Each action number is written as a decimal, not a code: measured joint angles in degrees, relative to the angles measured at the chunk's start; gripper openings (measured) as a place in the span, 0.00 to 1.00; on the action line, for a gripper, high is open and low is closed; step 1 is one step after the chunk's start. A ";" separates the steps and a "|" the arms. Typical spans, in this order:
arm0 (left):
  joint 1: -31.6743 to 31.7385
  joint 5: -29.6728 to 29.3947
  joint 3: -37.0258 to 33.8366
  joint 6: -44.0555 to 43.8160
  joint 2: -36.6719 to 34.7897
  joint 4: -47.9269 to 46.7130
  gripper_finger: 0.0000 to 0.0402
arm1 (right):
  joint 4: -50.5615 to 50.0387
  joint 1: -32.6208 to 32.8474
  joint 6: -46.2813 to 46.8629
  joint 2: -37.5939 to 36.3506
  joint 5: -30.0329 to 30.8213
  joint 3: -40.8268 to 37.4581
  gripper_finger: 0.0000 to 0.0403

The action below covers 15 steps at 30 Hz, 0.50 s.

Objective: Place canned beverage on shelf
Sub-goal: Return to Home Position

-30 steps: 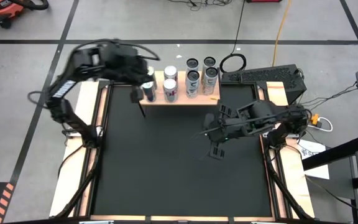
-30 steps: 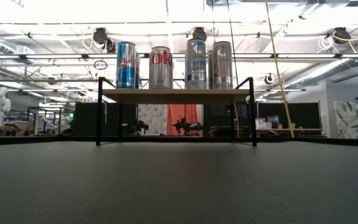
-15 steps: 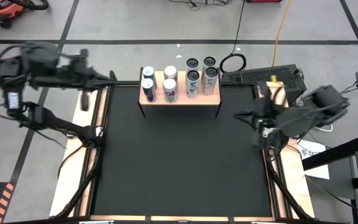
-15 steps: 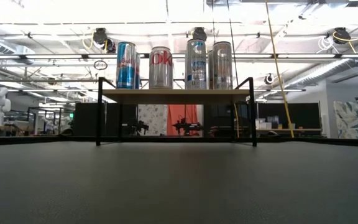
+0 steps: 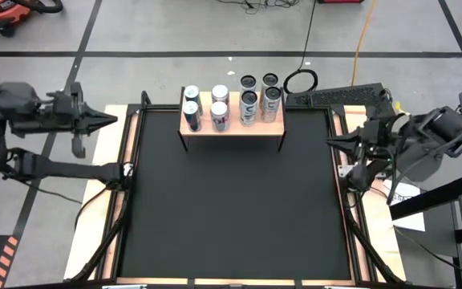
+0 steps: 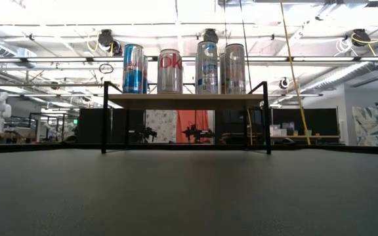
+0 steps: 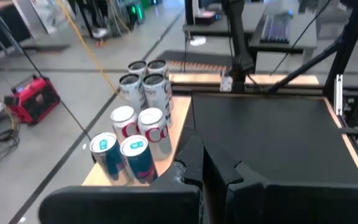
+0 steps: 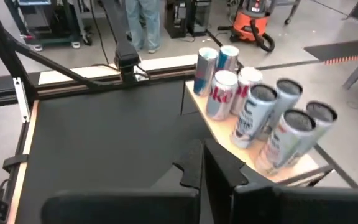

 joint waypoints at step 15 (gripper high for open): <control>0.00 -1.39 -36.26 -0.02 -19.91 21.88 0.00 | 50.32 4.31 -15.55 -27.68 -10.23 -52.15 0.00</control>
